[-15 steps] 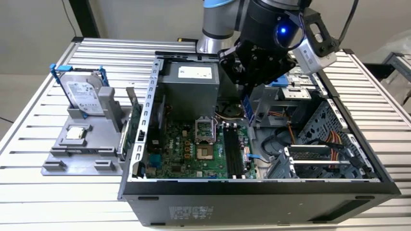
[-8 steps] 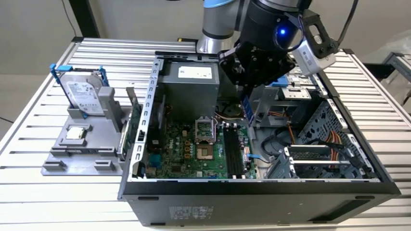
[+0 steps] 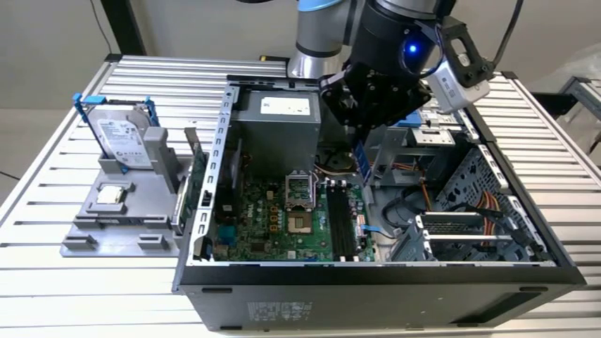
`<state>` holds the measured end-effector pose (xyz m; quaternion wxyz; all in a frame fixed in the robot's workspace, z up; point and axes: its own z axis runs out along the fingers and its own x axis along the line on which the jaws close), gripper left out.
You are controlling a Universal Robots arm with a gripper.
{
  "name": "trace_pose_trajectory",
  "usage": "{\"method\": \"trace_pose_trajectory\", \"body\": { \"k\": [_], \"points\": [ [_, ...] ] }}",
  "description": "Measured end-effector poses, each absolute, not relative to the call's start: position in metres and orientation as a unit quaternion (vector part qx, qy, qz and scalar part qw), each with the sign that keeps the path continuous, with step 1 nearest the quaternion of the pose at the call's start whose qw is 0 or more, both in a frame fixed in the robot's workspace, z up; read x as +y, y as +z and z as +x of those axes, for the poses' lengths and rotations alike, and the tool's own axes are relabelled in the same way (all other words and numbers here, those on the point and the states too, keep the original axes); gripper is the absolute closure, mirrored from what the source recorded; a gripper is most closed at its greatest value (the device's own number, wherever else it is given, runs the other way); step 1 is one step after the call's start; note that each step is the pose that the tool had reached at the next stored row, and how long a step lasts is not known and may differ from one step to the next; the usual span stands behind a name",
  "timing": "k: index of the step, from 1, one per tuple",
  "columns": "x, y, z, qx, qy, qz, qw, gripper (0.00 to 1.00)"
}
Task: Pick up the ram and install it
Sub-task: 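Insert the ram into the slot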
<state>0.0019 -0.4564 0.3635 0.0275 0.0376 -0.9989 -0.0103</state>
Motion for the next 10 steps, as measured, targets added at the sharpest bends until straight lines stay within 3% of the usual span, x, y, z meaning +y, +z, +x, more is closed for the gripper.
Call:
{"method": "trace_pose_trajectory", "body": {
  "k": [10],
  "points": [
    [-0.4564,0.3612,0.0019,-0.999,-0.010,0.038,0.027,1.00]
  ]
}}
